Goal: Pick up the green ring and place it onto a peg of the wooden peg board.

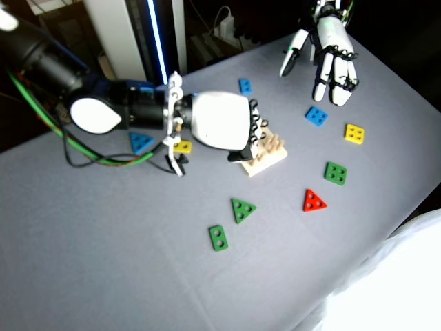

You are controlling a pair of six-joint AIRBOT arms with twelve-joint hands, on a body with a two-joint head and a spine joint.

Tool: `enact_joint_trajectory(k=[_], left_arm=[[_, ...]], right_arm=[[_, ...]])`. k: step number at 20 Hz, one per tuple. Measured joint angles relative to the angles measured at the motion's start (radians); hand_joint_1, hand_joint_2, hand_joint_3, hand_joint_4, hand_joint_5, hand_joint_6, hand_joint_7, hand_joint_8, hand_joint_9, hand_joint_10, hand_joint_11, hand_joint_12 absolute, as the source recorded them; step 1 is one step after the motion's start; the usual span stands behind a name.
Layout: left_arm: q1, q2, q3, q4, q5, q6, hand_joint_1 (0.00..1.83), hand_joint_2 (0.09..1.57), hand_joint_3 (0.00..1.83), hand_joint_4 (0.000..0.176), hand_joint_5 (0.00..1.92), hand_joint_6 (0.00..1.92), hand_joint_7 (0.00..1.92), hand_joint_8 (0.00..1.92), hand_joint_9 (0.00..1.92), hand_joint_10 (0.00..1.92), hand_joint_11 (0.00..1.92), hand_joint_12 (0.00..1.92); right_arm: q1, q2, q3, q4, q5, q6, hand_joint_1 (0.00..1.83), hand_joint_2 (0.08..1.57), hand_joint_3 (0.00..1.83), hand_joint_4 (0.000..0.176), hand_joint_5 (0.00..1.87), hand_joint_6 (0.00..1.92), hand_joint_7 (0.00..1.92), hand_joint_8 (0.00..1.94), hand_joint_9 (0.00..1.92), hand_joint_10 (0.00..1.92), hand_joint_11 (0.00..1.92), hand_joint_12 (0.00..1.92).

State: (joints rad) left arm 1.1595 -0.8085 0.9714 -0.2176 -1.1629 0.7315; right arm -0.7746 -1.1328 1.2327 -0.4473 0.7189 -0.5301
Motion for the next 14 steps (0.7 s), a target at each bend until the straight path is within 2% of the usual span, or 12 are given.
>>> enact_joint_trajectory(k=[1, 2, 3, 4, 8, 9, 10, 12, 13, 14], left_arm=[[0.0, 0.0, 0.001, -0.002, 0.0, 0.0, 0.58, 1.01, 0.0, 0.127, 0.34, 0.0, 0.17, 0.0, 0.16, 0.0, 0.0, 0.73], [0.0, 0.0, 0.001, -0.002, -0.002, 0.0, 0.57, 1.01, 0.0, 0.13, 0.34, 0.0, 0.16, 0.0, 0.16, 0.0, 0.0, 0.72], [0.0, 0.0, 0.001, -0.002, -0.003, 0.0, 0.59, 1.0, 0.0, 0.127, 0.34, 0.0, 0.16, 0.0, 0.16, 0.0, 0.0, 0.72], [0.0, 0.0, 0.001, -0.002, -0.003, 0.0, 0.6, 1.0, 0.0, 0.127, 0.33, 0.0, 0.15, 0.0, 0.16, 0.0, 0.0, 0.73], [0.0, 0.0, 0.001, -0.002, -0.003, 0.0, 0.6, 1.0, 0.0, 0.125, 0.34, 0.0, 0.15, 0.0, 0.16, 0.0, 0.0, 0.73], [0.0, 0.0, 0.001, -0.003, -0.003, 0.0, 0.58, 1.01, 0.0, 0.125, 0.33, 0.0, 0.14, 0.0, 0.16, 0.0, 0.0, 0.73], [0.0, 0.0, 0.001, -0.003, -0.003, 0.0, 0.58, 1.01, 0.0, 0.122, 0.33, 0.0, 0.15, 0.0, 0.17, 0.0, 0.0, 0.8], [0.0, 0.0, 0.001, -0.003, -0.003, 0.0, 0.58, 1.01, 0.0, 0.122, 0.33, 0.0, 0.15, 0.0, 0.17, 0.0, 0.0, 0.82], [0.0, 0.0, 0.001, -0.003, -0.003, -0.001, 0.57, 1.01, 0.0, 0.129, 0.32, 0.0, 0.14, 0.0, 0.15, 0.0, 0.0, 0.73], [0.0, 0.0, 0.001, -0.003, -0.003, 0.0, 0.57, 1.01, 0.0, 0.129, 0.32, 0.0, 0.14, 0.0, 0.15, 0.0, 0.0, 0.73]], right_arm=[[0.0, -0.003, 0.0, -0.008, -0.003, 0.0, 1.28, 1.08, 0.0, 0.0, 1.21, 0.3, 1.03, 1.19, 1.11, 1.23, 1.05, 1.49], [0.0, -0.006, 0.0, -0.01, -0.01, 0.0, 1.28, 1.09, 0.0, 0.0, 1.17, 0.37, 0.99, 1.24, 1.08, 1.34, 1.04, 1.54], [0.0, -0.007, 0.0, -0.01, -0.013, 0.0, 1.28, 1.09, 0.0, 0.0, 1.15, 0.43, 1.01, 1.21, 1.08, 1.29, 1.04, 1.48], [0.0, -0.007, 0.0, -0.011, -0.014, 0.001, 1.28, 1.08, 0.0, 0.0, 1.13, 0.48, 1.04, 1.16, 1.09, 1.16, 1.02, 1.39], [0.0, -0.007, 0.0, -0.02, -0.014, 0.008, 1.28, 1.08, 0.0, 0.0, 1.12, 0.53, 1.05, 1.13, 1.1, 1.09, 1.02, 1.33], [0.0, -0.007, 0.0, -0.021, -0.014, 0.008, 1.27, 1.11, 0.0, 0.0, 1.1, 0.52, 0.95, 1.3, 1.07, 1.23, 1.0, 1.42], [0.0, -0.007, 0.0, -0.021, -0.014, 0.01, 1.26, 1.13, 0.0, 0.0, 1.08, 0.53, 0.9, 1.39, 1.03, 1.35, 0.98, 1.49], [0.0, -0.007, 0.0, -0.022, -0.014, 0.011, 1.26, 1.14, 0.0, 0.0, 1.07, 0.55, 0.88, 1.42, 1.01, 1.4, 0.97, 1.51], [0.0, -0.007, 0.0, -0.022, -0.014, 0.011, 1.28, 1.09, 0.0, 0.0, 0.96, 0.81, 1.1, 0.99, 1.1, 0.88, 0.99, 1.26], [0.0, -0.007, 0.0, -0.021, -0.014, 0.011, 1.28, 1.09, 0.0, 0.0, 0.96, 0.81, 1.1, 0.99, 1.1, 0.88, 0.99, 1.26]])
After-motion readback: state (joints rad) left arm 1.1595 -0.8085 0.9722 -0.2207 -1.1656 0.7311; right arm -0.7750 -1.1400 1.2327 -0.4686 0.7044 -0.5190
